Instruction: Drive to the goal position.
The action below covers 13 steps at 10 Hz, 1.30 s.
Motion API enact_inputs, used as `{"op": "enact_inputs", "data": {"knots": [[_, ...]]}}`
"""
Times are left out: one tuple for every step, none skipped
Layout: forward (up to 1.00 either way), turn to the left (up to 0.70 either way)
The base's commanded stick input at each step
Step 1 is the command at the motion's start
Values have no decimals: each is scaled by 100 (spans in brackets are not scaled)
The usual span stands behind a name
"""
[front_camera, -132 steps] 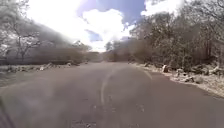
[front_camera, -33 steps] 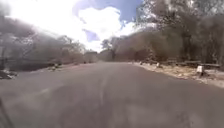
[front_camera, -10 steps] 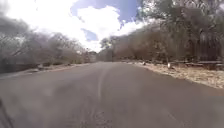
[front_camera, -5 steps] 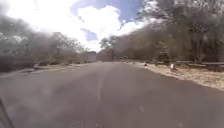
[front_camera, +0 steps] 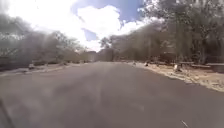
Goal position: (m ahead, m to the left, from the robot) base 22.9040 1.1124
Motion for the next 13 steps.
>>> {"op": "enact_inputs", "data": {"knots": [[70, 0], [70, 0], [70, 0], [70, 0], [70, 0], [70, 0], [70, 0], [70, 0], [70, 0], [70, 0], [70, 0], [70, 0], [70, 0]]}}
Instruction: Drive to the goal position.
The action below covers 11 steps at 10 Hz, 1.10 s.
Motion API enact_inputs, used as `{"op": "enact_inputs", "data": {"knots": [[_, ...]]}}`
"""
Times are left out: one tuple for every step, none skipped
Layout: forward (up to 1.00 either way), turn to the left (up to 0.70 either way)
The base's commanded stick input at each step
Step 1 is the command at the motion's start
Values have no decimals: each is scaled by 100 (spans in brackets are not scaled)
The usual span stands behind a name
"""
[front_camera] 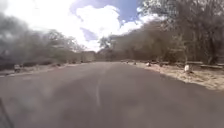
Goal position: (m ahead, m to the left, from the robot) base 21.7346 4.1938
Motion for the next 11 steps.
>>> {"op": "enact_inputs", "data": {"knots": [[70, 0], [70, 0], [70, 0], [70, 0], [70, 0], [70, 0], [70, 0], [70, 0], [70, 0], [70, 0], [70, 0]]}}
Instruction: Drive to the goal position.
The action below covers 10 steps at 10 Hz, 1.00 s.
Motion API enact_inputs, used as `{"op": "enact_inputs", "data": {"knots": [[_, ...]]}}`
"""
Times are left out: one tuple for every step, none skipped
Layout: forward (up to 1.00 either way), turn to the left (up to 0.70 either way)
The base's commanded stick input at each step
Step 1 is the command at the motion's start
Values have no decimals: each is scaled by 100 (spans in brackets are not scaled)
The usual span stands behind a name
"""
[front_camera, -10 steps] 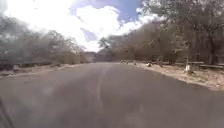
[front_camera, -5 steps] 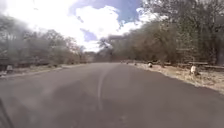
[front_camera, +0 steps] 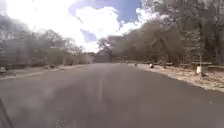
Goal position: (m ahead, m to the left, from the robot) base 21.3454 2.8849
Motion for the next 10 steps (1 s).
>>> {"op": "enact_inputs", "data": {"knots": [[70, 0], [70, 0], [70, 0], [70, 0], [70, 0], [70, 0], [70, 0], [70, 0], [70, 0], [70, 0]]}}
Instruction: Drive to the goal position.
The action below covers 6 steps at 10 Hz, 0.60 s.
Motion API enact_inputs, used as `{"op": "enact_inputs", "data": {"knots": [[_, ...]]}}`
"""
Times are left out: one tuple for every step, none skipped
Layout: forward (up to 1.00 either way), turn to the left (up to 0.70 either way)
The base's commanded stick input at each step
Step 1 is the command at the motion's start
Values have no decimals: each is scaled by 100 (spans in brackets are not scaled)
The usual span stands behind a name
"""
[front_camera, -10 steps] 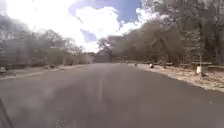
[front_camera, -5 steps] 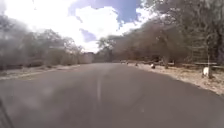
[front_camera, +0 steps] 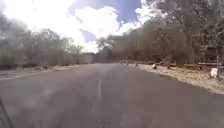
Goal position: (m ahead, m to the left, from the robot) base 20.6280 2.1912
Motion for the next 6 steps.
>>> {"op": "enact_inputs", "data": {"knots": [[70, 0], [70, 0], [70, 0], [70, 0], [70, 0], [70, 0]]}}
